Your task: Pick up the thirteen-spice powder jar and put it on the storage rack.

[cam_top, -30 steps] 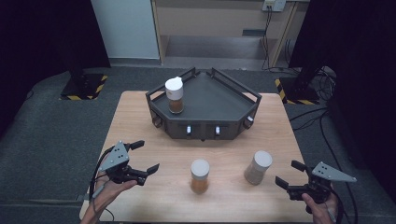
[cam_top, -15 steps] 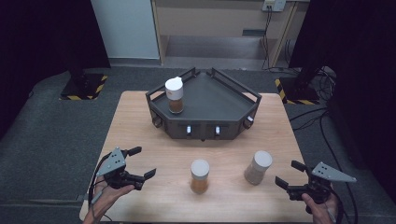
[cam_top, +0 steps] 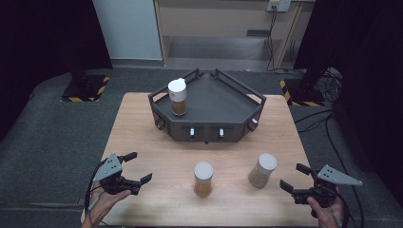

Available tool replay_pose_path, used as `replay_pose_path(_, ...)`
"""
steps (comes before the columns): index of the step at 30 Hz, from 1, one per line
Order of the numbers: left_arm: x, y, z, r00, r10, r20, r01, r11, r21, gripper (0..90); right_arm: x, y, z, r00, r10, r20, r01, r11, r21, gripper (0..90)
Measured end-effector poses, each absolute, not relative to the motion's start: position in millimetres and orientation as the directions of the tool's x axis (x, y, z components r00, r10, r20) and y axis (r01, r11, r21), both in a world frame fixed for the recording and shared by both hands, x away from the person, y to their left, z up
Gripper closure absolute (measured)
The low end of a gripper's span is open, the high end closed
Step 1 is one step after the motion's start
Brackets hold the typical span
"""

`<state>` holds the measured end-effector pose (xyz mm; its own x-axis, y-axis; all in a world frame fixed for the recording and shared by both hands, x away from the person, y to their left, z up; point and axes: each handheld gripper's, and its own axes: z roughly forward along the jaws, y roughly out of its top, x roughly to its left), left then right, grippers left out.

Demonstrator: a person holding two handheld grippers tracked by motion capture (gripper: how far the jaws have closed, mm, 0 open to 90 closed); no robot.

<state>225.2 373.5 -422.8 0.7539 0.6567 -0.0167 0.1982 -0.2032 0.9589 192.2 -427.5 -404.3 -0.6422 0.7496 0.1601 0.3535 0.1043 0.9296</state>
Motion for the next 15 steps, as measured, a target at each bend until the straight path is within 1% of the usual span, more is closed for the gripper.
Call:
replay_pose_path(5, 226.2, 376.2, -425.9, 0.762, 0.647, -0.018, 0.188, -0.194, 0.963, 1.6, 192.4, -427.0, -404.2, -0.645, 0.748, 0.157, 0.351, 0.108, 0.93, 2.0)
replay_pose_path(10, 227.7, 379.2, -429.5, 0.773, 0.633, -0.038, 0.18, -0.162, 0.97, 1.0, 192.0, -426.9, -404.2, -0.646, 0.747, 0.154, 0.349, 0.11, 0.93, 2.0)
replay_pose_path(15, 228.9, 379.3, -430.2, 0.79, 0.613, -0.03, 0.163, -0.163, 0.973, 0.9, 192.0, -426.4, -403.8, -0.648, 0.746, 0.15, 0.35, 0.116, 0.93, 1.9)
